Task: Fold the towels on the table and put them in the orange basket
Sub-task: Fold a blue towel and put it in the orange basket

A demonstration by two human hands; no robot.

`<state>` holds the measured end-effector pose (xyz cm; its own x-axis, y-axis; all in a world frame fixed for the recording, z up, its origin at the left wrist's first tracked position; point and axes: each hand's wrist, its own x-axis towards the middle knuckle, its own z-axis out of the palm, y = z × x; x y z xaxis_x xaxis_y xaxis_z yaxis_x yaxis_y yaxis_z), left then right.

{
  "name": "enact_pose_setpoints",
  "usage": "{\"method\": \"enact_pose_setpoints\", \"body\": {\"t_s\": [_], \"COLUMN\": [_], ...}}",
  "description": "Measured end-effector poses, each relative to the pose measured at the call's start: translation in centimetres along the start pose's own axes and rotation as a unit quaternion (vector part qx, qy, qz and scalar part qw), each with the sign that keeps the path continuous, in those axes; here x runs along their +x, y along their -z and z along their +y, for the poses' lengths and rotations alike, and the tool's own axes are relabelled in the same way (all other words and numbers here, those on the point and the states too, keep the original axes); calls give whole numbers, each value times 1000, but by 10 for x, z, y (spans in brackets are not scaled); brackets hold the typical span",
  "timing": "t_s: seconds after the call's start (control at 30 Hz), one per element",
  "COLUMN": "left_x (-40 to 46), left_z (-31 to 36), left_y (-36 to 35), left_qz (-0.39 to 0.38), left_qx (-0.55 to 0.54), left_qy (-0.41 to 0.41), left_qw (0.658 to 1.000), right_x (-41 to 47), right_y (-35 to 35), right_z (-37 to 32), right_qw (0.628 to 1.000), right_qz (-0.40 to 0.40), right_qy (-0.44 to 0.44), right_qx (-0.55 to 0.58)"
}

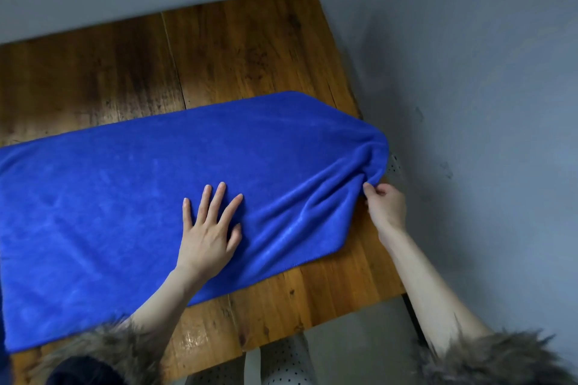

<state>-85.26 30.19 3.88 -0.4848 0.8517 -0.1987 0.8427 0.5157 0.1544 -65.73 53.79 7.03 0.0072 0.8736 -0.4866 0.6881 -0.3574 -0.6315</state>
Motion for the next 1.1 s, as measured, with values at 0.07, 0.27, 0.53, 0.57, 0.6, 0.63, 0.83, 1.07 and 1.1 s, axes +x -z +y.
{"method": "enact_pose_setpoints", "body": {"t_s": [0.07,0.27,0.53,0.57,0.6,0.63,0.83,1.07,1.1], "left_x": [0,3,8,9,9,8,8,14,22], "left_z": [10,58,82,83,83,83,90,134,138], "left_y": [4,5,2,3,4,4,11,23,19], "left_qz": [12,-15,-80,-80,-79,-75,-2,-61,-82], "left_qx": [-18,-53,-19,-24,-30,-37,-101,-373,-403], "left_qy": [8,-78,-36,-35,-35,-38,-23,72,98], "left_qw": [1000,995,996,996,996,996,995,923,906], "right_x": [-2,5,5,3,0,-2,-9,-20,-10], "right_y": [-1,15,54,54,54,54,58,44,40], "right_z": [-1,-9,3,7,12,16,16,-5,-8], "right_qw": [999,999,992,992,991,989,975,959,969], "right_qz": [-37,4,18,-13,-40,-56,-45,-282,-242], "right_qy": [-8,32,115,102,93,86,133,23,28], "right_qx": [3,1,-57,-72,-91,-110,-171,-25,-25]}}
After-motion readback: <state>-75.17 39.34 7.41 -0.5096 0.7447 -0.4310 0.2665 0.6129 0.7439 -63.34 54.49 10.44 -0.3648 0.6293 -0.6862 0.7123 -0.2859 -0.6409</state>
